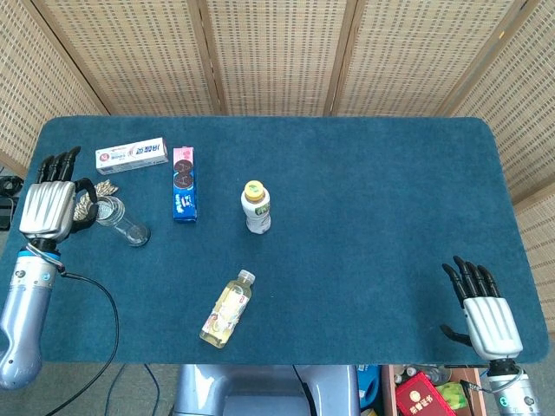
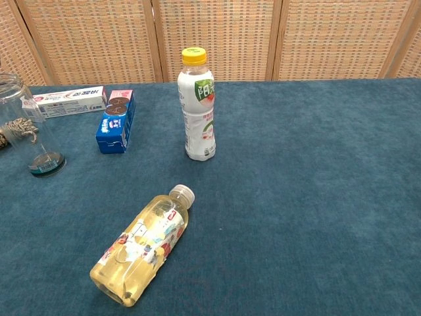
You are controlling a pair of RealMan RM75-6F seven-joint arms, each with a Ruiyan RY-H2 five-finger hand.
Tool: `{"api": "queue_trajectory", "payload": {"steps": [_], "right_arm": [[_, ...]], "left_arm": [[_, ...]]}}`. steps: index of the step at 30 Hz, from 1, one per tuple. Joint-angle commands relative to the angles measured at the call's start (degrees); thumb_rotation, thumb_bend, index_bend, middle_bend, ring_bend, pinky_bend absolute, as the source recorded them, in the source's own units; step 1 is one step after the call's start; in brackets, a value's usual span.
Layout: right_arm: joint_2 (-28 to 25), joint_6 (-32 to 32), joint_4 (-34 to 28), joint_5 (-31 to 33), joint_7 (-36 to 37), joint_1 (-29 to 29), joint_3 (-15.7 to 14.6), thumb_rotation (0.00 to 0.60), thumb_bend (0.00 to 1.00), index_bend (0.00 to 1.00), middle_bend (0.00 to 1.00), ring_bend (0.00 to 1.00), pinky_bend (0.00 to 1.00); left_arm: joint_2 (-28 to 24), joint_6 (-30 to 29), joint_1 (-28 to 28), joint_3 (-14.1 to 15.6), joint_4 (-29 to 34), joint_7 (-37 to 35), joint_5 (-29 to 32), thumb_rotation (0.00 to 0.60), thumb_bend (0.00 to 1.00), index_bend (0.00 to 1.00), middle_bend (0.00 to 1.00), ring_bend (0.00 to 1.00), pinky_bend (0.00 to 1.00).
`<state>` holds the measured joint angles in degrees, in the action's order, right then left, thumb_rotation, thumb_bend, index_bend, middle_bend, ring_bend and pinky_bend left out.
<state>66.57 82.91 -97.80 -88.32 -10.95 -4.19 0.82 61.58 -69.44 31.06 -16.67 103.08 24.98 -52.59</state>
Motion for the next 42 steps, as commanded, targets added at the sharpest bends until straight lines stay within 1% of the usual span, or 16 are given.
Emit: {"api": "queue_trajectory", "payload": {"steps": [1,8,17,25,42], "right_arm": [[0.07,-0.1,0.0,0.05,-0.19,-0.04,-0.02,0.6,0.0,0.08,0.0,0.0,0.11],[0.24,-0.26,0.05,0.3,-0.65,-0.12,0.04,0.6,0.0,0.08,0.0,0.0,0.11],[0.35,-0.35,0.13,0.61,-0.83,-0.12,0.08,0.6,0.0,0.08,0.0,0.0,0.1],[0.39,-0.5,0.11,0.62,-0.99,-0.2,0.03,0.6,0.0,0.08,0.0,0.0,0.1],[0.3,-0.32,0.09,0.69,-0.77,-0.14,0.05,0.6,0.0,0.08,0.0,0.0,0.09]], "left_arm": [[0.07,0.75,0.11,0.01,-1.72,-1.38,0.47,0.6,0.43,0.62,0.0,0.0,0.0],[0.96,1.82,0.31,0.36,-4.72,-3.43,0.62,0.6,0.43,0.62,0.0,0.0,0.0],[3.27,3.08,1.2,1.13,-7.07,-3.89,0.81,0.6,0.43,0.62,0.0,0.0,0.0],[3.93,3.28,1.77,1.06,-7.25,-3.94,0.95,0.6,0.43,0.62,0.0,0.0,0.0],[4.83,3.98,2.35,2.19,-8.04,-3.32,1.23,0.6,0.43,0.62,0.0,0.0,0.0]]}}
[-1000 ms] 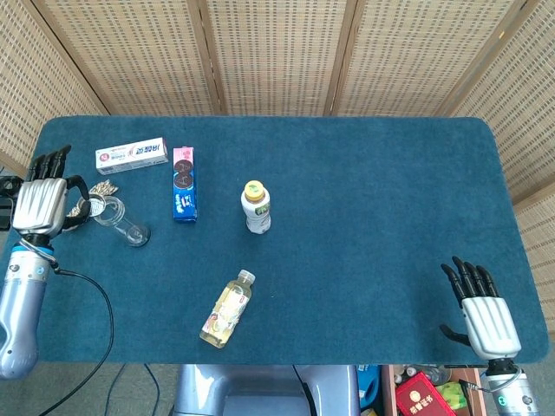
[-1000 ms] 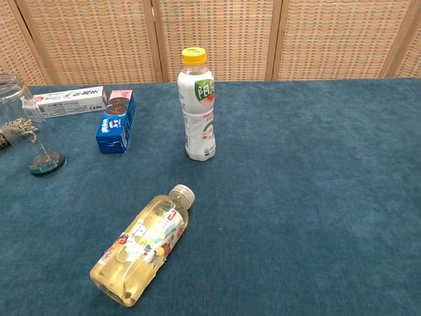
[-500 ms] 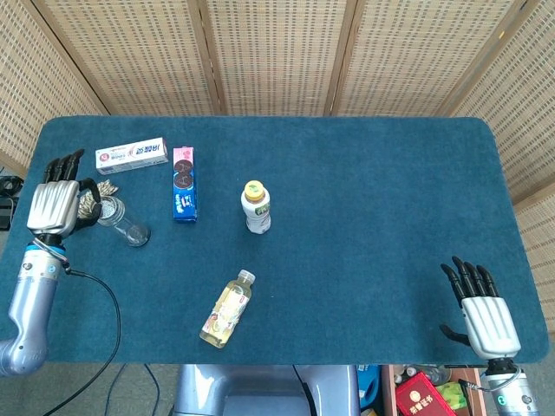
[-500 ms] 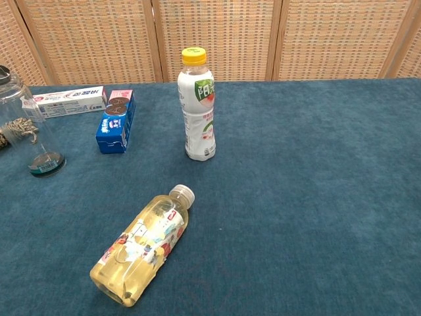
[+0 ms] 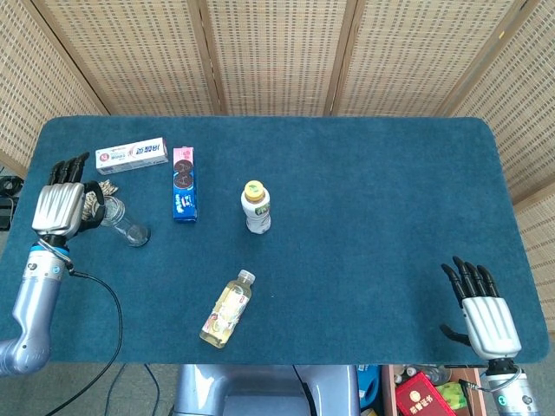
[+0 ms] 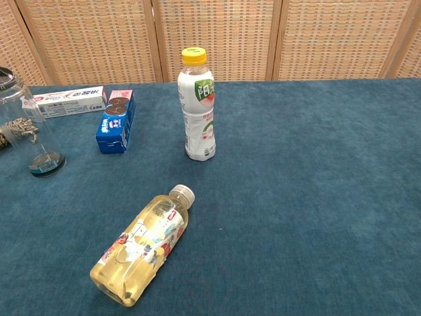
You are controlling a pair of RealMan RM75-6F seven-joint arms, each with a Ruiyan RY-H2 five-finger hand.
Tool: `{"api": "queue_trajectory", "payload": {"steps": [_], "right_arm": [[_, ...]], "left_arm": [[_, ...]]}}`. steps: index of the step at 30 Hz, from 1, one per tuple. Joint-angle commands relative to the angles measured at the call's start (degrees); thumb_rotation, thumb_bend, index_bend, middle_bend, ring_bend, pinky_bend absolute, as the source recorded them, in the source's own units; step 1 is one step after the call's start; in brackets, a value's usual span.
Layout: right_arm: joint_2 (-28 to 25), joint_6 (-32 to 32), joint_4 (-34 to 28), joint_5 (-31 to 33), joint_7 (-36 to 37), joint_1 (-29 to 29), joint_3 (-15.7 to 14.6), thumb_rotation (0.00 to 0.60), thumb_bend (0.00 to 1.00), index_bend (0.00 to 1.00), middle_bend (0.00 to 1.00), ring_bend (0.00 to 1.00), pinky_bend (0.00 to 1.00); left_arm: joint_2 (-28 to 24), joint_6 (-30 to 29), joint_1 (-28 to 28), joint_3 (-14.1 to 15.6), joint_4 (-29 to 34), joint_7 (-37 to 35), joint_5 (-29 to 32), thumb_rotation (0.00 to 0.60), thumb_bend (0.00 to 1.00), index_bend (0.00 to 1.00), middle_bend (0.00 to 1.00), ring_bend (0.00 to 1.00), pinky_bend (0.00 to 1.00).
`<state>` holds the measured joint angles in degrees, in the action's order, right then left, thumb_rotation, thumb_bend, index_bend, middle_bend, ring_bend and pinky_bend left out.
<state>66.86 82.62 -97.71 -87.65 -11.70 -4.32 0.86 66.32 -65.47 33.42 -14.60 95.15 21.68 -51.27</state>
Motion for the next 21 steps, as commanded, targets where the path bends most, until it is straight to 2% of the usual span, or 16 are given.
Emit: {"api": "queue_trajectory", "payload": {"steps": [1,12,21], "right_arm": [[0.03,-0.05,0.0,0.06,-0.06,-0.02,0.02,0.6,0.0,0.08,0.0,0.0,0.09],[0.08,-0.11,0.04,0.08,-0.06,-0.06,-0.01,0.6,0.0,0.08,0.0,0.0,0.09],[0.09,-0.15,-0.02,0.1,-0.15,-0.07,-0.05,0.6,0.0,0.08,0.0,0.0,0.09]], "left_arm": [[0.11,0.01,0.0,0.19,-0.18,-0.01,-0.12,0.6,0.43,0.62,0.0,0.0,0.0],[-0.66,0.2,-0.17,0.48,-0.29,-0.22,0.28,0.6,0.43,0.62,0.0,0.0,0.0],[-1.33,0.27,-0.05,0.44,0.1,0.07,0.77,0.6,0.43,0.47,0.0,0.0,0.0]]}}
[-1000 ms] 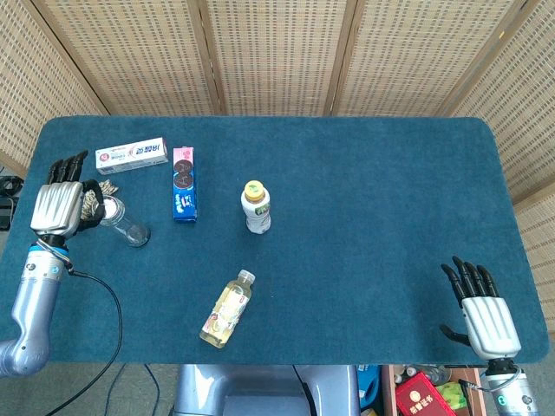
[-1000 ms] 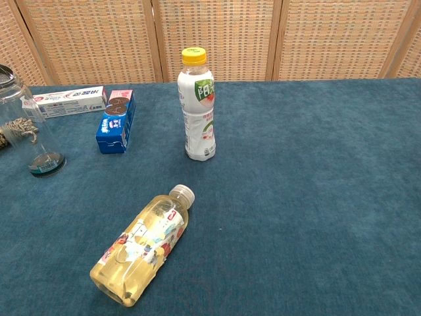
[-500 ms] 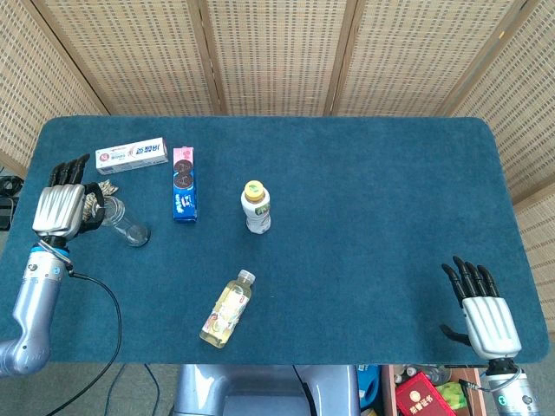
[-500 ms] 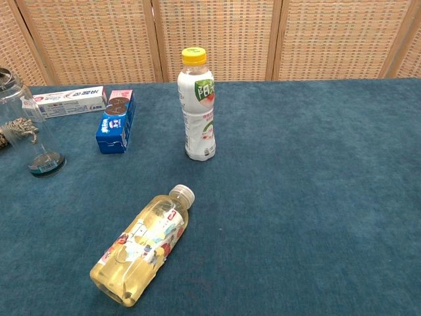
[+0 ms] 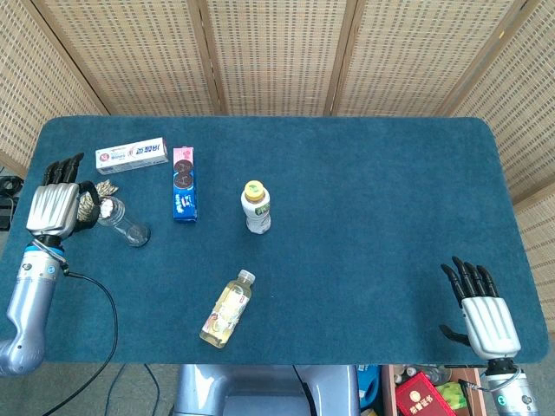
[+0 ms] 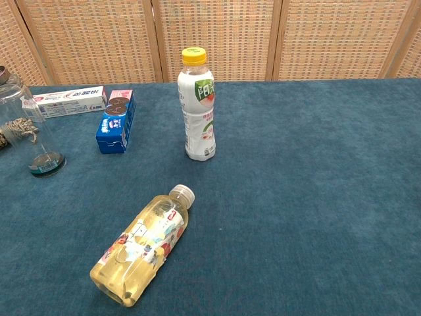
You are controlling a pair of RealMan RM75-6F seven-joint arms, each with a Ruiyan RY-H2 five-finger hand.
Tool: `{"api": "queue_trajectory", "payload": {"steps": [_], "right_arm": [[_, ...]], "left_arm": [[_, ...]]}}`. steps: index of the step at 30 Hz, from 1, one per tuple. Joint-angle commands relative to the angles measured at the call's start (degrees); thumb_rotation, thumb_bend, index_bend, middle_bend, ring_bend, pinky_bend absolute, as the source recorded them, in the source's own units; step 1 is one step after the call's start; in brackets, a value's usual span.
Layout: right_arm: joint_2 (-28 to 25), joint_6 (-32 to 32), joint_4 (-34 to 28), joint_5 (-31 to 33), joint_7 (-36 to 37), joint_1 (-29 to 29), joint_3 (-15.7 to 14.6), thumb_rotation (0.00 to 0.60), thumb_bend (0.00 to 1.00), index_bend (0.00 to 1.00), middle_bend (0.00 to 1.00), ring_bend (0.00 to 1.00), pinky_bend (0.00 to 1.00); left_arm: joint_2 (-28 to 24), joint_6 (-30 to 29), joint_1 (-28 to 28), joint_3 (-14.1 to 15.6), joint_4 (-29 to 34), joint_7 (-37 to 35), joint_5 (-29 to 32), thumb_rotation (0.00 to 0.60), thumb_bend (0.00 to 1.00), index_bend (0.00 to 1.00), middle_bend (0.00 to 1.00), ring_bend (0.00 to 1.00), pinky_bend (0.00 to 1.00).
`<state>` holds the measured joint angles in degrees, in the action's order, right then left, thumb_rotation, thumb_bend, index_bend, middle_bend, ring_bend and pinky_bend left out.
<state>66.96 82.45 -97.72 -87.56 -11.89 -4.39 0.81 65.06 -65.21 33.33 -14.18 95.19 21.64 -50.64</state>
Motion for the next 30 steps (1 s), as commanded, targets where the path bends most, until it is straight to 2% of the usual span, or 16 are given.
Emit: {"api": "queue_trajectory", "payload": {"steps": [1,7,16,20,22,25,28,30], "right_arm": [[-0.04,0.03,-0.02,0.0,0.09,0.01,0.0,0.6,0.0,0.08,0.0,0.0,0.09],[-0.12,0.07,-0.02,-0.04,0.25,0.03,-0.01,0.6,0.0,0.08,0.0,0.0,0.09],[-0.16,0.12,-0.05,-0.05,0.32,0.03,0.01,0.6,0.0,0.08,0.0,0.0,0.09],[-0.2,0.21,-0.06,-0.08,0.37,0.05,0.03,0.6,0.0,0.08,0.0,0.0,0.09],[-0.2,0.37,-0.04,-0.19,0.41,0.08,0.05,0.6,0.0,0.08,0.0,0.0,0.08],[-0.21,0.67,-0.01,-0.43,0.5,0.16,0.06,0.6,0.0,0.08,0.0,0.0,0.06],[-0.25,1.03,0.06,-0.72,0.64,0.23,0.08,0.6,0.0,0.07,0.0,0.0,0.01],[-0.21,1.46,0.21,-1.11,0.72,0.31,0.12,0.6,0.0,0.05,0.0,0.0,0.0]], "left_arm": [[-0.09,0.05,0.06,0.03,0.08,0.17,0.28,0.6,0.43,0.46,0.0,0.0,0.0],[-0.1,0.26,0.26,0.2,-0.03,0.61,0.86,0.6,0.43,0.35,0.0,0.0,0.0],[-1.2,-0.93,-0.6,0.42,1.66,-1.18,-1.68,0.6,0.43,0.32,0.0,0.0,0.0],[-2.71,-3.7,-2.53,0.76,4.36,-4.28,-6.2,0.6,0.43,0.2,0.0,0.0,0.0],[-3.41,-5.55,-3.89,1.21,6.11,-6.22,-9.1,0.6,0.43,0.07,0.0,0.0,0.0],[-4.23,-8.28,-6.09,2.91,8.52,-7.68,-13.72,0.6,0.34,0.0,0.0,0.0,0.0],[-4.11,-12.76,-9.17,6.09,10.22,-6.39,-19.63,0.6,0.23,0.0,0.0,0.0,0.0],[-3.46,-15.2,-10.83,7.93,10.48,-4.72,-22.63,0.6,0.2,0.0,0.0,0.0,0.0]]}}
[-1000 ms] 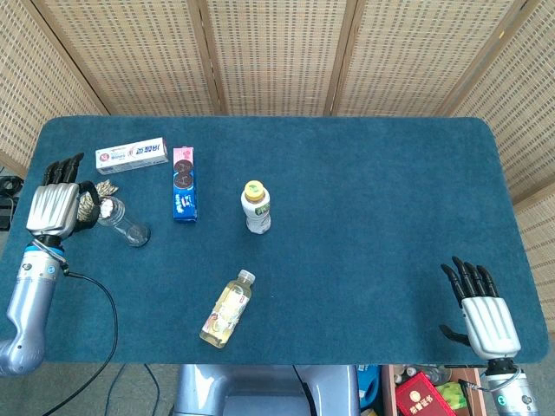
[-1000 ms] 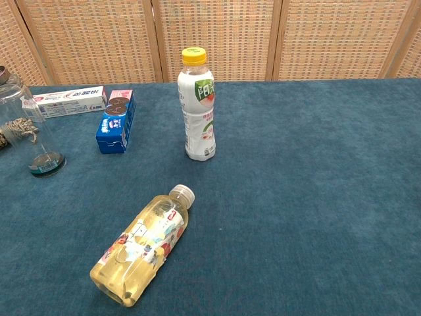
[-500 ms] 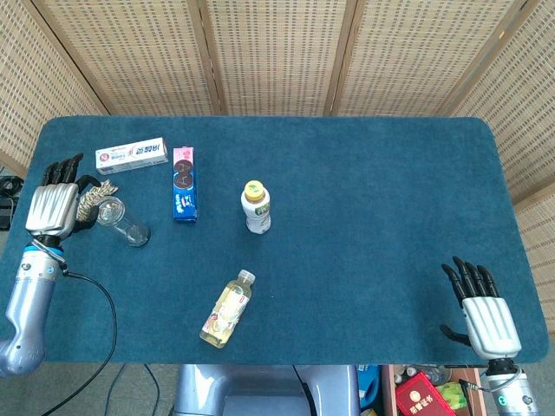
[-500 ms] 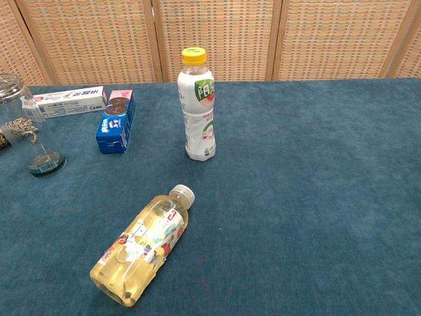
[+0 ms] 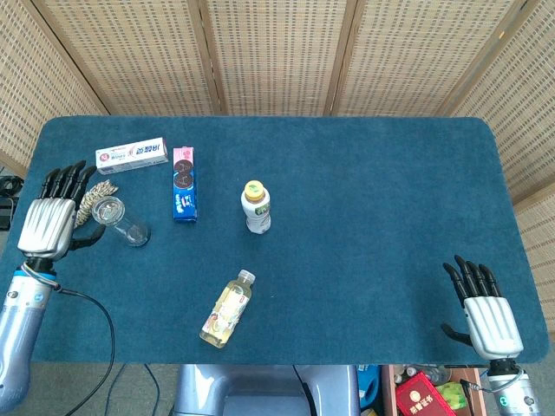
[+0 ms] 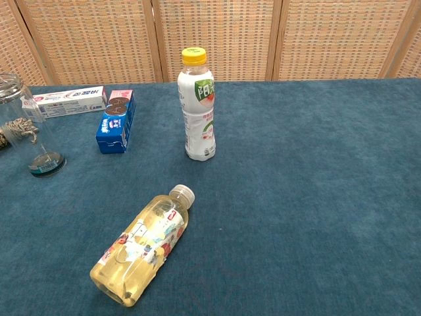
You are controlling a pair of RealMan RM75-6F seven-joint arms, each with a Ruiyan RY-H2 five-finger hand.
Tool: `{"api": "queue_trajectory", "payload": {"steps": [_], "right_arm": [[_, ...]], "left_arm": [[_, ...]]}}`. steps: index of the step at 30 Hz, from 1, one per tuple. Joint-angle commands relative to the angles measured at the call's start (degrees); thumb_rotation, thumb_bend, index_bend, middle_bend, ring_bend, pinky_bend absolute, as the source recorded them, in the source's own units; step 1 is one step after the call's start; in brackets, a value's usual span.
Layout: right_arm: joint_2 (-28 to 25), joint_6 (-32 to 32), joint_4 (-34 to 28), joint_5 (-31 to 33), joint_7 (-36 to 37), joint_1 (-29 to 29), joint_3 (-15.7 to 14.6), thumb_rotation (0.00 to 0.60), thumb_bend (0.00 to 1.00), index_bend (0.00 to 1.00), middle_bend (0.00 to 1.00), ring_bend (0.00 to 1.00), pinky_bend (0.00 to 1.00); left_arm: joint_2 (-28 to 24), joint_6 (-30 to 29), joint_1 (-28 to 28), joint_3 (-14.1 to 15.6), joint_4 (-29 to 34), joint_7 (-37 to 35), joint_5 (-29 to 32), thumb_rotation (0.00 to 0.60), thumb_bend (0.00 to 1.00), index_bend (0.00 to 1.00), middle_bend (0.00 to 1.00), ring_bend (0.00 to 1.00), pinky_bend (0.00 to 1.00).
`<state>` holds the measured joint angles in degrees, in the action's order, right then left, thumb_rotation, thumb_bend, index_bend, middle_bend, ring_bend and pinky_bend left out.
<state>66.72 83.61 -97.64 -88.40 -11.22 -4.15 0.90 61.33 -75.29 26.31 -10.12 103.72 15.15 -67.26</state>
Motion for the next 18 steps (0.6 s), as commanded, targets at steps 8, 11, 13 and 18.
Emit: {"api": "queue_trajectory", "payload": {"steps": [8,11,13,18], "right_arm": [[0.11,1.55,0.38,-1.59,-0.03,0.33,-0.04,0.6,0.0,0.0,0.0,0.0,0.0],[0.15,1.73,0.34,-1.82,-0.31,0.4,-0.09,0.6,0.0,0.0,0.0,0.0,0.0],[0.33,1.7,0.39,-1.82,-0.65,0.37,-0.06,0.6,0.0,0.0,0.0,0.0,0.0],[0.74,1.18,0.3,-1.67,-1.57,0.14,-0.04,0.6,0.0,0.0,0.0,0.0,0.0]], "left_arm": [[2.41,-11.61,-10.4,10.87,0.92,5.7,-14.34,0.6,0.16,0.0,0.0,0.0,0.0],[2.19,-13.25,-12.79,12.83,0.25,7.78,-15.24,0.6,0.16,0.0,0.0,0.0,0.0],[2.13,-14.1,-14.37,13.83,-0.17,8.84,-15.14,0.6,0.16,0.0,0.0,0.0,0.0],[3.58,-15.51,-17.32,14.9,-2.37,8.76,-14.81,0.6,0.16,0.0,0.0,0.0,0.0]]}}
